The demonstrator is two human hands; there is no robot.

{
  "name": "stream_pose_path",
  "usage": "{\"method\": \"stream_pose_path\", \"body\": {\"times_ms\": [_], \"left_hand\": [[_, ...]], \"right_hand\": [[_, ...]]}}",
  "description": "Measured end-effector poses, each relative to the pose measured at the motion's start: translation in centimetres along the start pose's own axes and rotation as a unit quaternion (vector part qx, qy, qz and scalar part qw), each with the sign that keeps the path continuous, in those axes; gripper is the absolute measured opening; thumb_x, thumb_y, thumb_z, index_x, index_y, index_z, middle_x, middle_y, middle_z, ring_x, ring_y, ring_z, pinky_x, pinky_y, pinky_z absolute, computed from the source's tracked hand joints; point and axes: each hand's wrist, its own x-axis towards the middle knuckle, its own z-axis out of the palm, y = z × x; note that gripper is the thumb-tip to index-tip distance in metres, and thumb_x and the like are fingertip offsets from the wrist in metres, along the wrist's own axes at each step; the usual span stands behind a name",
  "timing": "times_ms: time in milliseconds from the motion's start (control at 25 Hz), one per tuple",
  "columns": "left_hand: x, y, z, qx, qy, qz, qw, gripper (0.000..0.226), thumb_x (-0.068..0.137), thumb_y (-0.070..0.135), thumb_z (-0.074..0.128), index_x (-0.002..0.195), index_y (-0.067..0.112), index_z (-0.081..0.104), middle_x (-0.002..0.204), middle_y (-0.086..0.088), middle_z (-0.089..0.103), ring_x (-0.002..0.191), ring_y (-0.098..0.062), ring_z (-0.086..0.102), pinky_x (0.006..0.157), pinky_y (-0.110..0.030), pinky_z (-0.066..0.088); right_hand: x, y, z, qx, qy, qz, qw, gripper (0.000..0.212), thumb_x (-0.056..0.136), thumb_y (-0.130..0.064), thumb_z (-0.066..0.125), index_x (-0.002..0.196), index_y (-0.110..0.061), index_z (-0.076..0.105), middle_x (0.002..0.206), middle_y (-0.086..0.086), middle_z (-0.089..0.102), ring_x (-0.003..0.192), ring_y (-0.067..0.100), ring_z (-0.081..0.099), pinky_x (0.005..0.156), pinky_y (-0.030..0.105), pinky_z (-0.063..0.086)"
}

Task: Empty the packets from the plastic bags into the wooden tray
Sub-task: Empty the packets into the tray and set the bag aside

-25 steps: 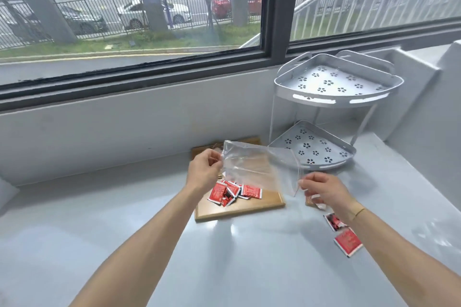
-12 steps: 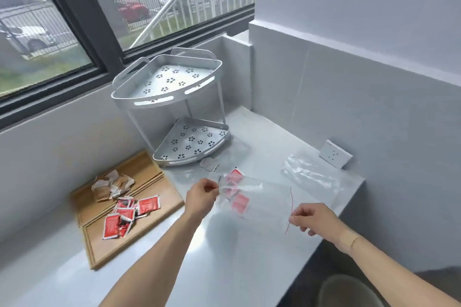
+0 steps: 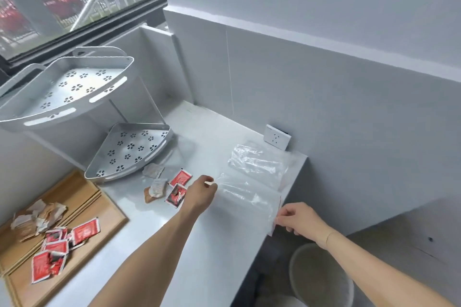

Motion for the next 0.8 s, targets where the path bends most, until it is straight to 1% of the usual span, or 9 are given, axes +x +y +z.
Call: {"method": "stream_pose_path", "body": {"times_ms": [80,160,280,360,440,520,600,680,800], "left_hand": [[0.4,0.4,0.6,0.01,-0.023,0.013,1.0,0.038,0.09,0.028,0.058,0.127,0.021,0.056,0.108,-0.001,0.065,0.092,-0.02,0.059,0.077,-0.026,0.042],[0.9,0.5,1.1,0.034,-0.029,0.025,0.999,0.041,0.091,0.028,0.058,0.131,0.021,0.053,0.117,-0.004,0.062,0.095,-0.019,0.057,0.078,-0.026,0.042],[1.2,0.3,1.6,0.062,-0.03,0.035,0.997,0.042,0.091,0.027,0.055,0.132,0.021,0.052,0.122,-0.007,0.062,0.104,-0.024,0.06,0.086,-0.031,0.048],[1.2,0.1,1.7,0.068,-0.031,0.046,0.996,0.042,0.093,0.028,0.053,0.134,0.021,0.05,0.123,-0.007,0.062,0.109,-0.025,0.06,0.089,-0.032,0.047],[1.3,0.0,1.6,0.074,-0.028,0.058,0.995,0.042,0.094,0.031,0.051,0.135,0.021,0.05,0.125,-0.006,0.062,0.112,-0.024,0.06,0.089,-0.032,0.046],[1.6,-0.3,1.2,0.069,-0.019,0.059,0.996,0.041,0.095,0.036,0.05,0.134,0.023,0.051,0.124,-0.004,0.062,0.111,-0.022,0.06,0.089,-0.032,0.045],[1.8,-0.7,0.5,0.059,-0.009,0.052,0.997,0.039,0.094,0.039,0.049,0.13,0.025,0.053,0.121,0.0,0.064,0.106,-0.019,0.061,0.088,-0.033,0.048],[1.8,-1.4,-0.4,0.052,0.0,0.043,0.998,0.037,0.091,0.04,0.05,0.126,0.027,0.055,0.116,0.004,0.065,0.1,-0.016,0.062,0.085,-0.033,0.05],[1.4,-3.1,-2.2,0.047,0.016,0.021,0.999,0.035,0.088,0.041,0.054,0.121,0.03,0.058,0.111,0.011,0.065,0.099,-0.013,0.062,0.082,-0.031,0.049]], "right_hand": [[0.5,0.4,0.1,0.004,0.015,0.007,1.0,0.016,0.08,-0.029,0.072,0.078,-0.014,0.074,0.058,-0.003,0.062,0.051,0.006,0.052,0.056,0.023,0.045],[1.0,0.6,0.2,0.0,0.021,0.009,1.0,0.016,0.079,-0.032,0.072,0.077,-0.016,0.074,0.058,-0.004,0.063,0.053,0.006,0.054,0.058,0.023,0.046],[1.3,0.5,0.4,-0.031,0.014,0.014,0.999,0.02,0.08,-0.038,0.071,0.076,-0.019,0.073,0.06,-0.005,0.063,0.055,0.006,0.056,0.059,0.022,0.047],[1.3,0.0,0.3,-0.076,-0.004,0.012,0.997,0.032,0.08,-0.046,0.068,0.078,-0.015,0.073,0.062,-0.006,0.064,0.056,0.006,0.057,0.061,0.022,0.048],[1.1,-0.9,-0.5,-0.135,-0.025,0.008,0.99,0.048,0.08,-0.057,0.065,0.078,-0.009,0.071,0.065,-0.007,0.066,0.058,0.006,0.058,0.064,0.023,0.049],[1.5,-2.2,-1.9,-0.206,-0.044,0.007,0.977,0.054,0.078,-0.064,0.061,0.073,-0.011,0.072,0.065,-0.008,0.068,0.059,0.007,0.061,0.066,0.024,0.051],[2.2,-3.7,-3.5,-0.274,-0.059,-0.004,0.96,0.051,0.076,-0.066,0.059,0.067,-0.017,0.072,0.066,-0.008,0.071,0.062,0.009,0.064,0.071,0.029,0.054],[3.2,-5.3,-4.6,-0.326,-0.065,-0.024,0.943,0.045,0.074,-0.063,0.059,0.063,-0.021,0.067,0.069,-0.007,0.071,0.064,0.01,0.063,0.072,0.033,0.054],[5.1,-8.3,-4.6,-0.394,-0.074,-0.077,0.913,0.032,0.075,-0.06,0.058,0.068,-0.029,0.063,0.076,-0.012,0.067,0.071,0.004,0.058,0.067,0.028,0.048]]}}
